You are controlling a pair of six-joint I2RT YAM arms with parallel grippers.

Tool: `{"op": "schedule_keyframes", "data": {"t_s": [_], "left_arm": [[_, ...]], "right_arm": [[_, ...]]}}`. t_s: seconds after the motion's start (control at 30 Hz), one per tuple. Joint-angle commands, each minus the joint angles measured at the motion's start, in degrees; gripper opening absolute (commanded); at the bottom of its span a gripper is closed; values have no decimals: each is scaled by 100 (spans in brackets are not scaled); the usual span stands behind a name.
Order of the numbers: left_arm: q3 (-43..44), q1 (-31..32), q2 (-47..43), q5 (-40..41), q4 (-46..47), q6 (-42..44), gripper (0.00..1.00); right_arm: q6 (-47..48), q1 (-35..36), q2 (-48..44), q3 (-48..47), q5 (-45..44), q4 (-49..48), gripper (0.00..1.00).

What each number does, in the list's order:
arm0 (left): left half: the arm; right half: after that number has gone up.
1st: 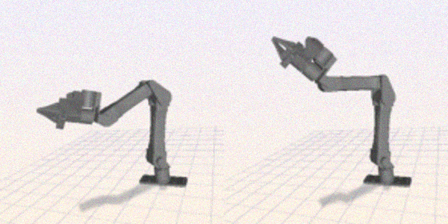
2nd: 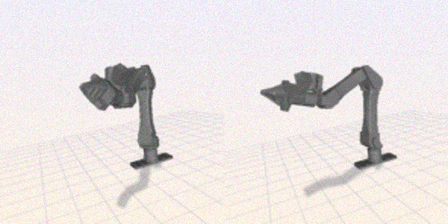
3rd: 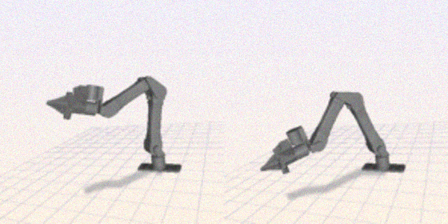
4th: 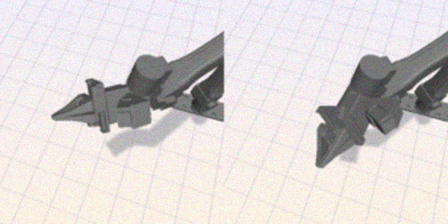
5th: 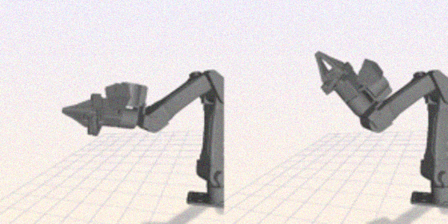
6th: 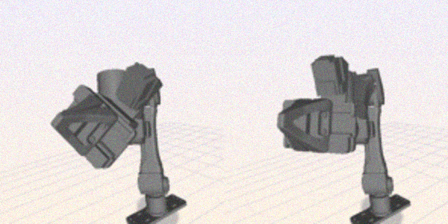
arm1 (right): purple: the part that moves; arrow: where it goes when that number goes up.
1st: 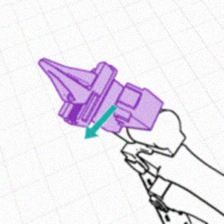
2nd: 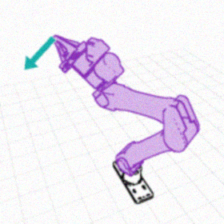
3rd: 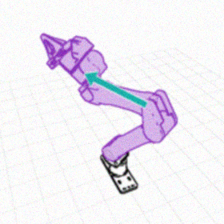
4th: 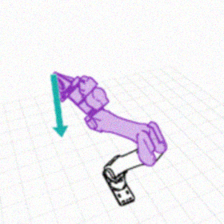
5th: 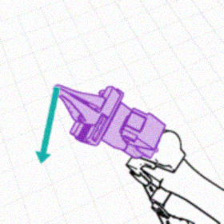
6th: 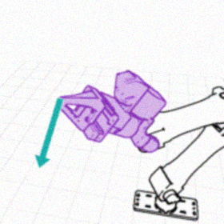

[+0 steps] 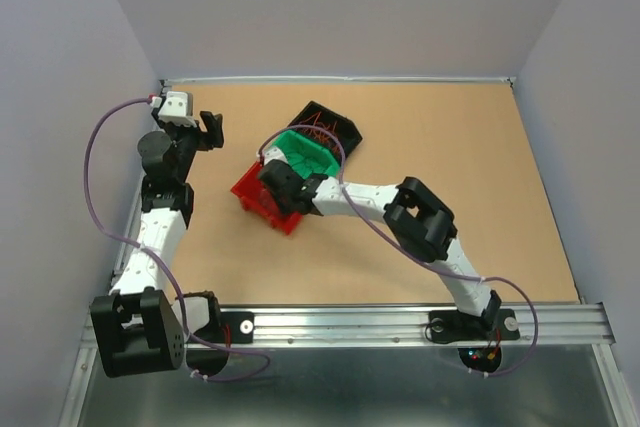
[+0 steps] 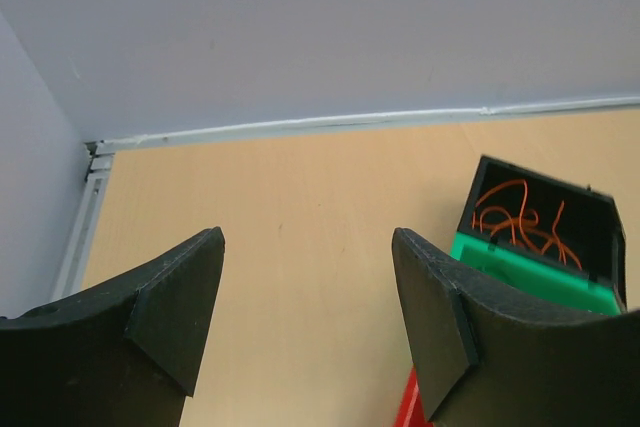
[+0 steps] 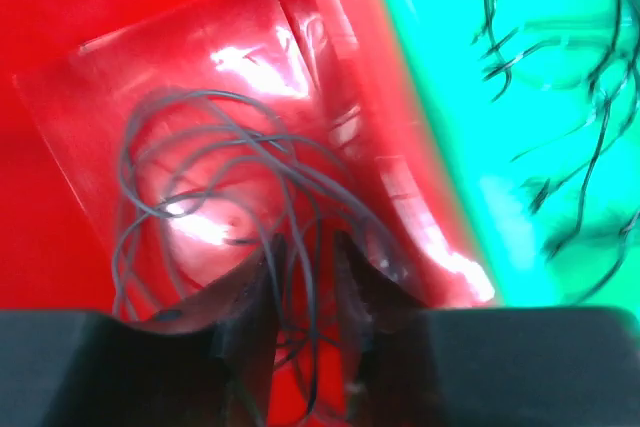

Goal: Untangle the cables

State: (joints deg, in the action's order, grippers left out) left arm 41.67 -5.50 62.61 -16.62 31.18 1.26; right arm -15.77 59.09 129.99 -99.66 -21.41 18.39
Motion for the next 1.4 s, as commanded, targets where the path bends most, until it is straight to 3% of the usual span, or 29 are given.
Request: {"op": "schedule_keyframes", "data": {"t_s": [0.0, 0.2, 0.27, 0.4, 0.57, 0.67, 0.77, 0.87, 0.97, 1.13, 1.37], "left_arm": [[139, 233, 181, 264, 310, 278, 79], [96, 304, 199, 203, 336, 366, 79], [69, 356, 199, 186, 380, 402, 79], [43, 488, 304, 212, 407, 489, 80], [-10, 541, 322, 265, 424, 577, 80], [-229, 532, 121, 186, 608, 630, 80], [-588, 532, -335, 116, 950, 648, 81], [-896, 532, -748, 71, 1240, 648, 81], [-1178, 541, -1083, 159, 1539, 595, 81], [-1618, 532, -1725, 317, 1927, 569, 80], [-1732, 532, -1823, 318, 2015, 586, 78]], "right_arm": [[126, -161, -640, 490, 328, -352, 39], [337, -152, -1837, 1236, 436, -1152, 63], [425, -161, -2635, 1860, 339, -1399, 73], [452, -161, -3997, 2625, 190, -1593, 84], [408, -161, -5683, 3451, -450, -1611, 86], [364, -161, -6379, 4180, -1460, -1830, 86], [381, -178, -7362, 5173, -2638, -3082, 88], [557, -170, -7664, 6053, -3255, -4225, 97], [733, -170, -7735, 6423, -3694, -4835, 98], [733, -170, -7778, 6336, -3890, -4907, 100], [654, -170, -8191, 6494, -3906, -4986, 100]]}}
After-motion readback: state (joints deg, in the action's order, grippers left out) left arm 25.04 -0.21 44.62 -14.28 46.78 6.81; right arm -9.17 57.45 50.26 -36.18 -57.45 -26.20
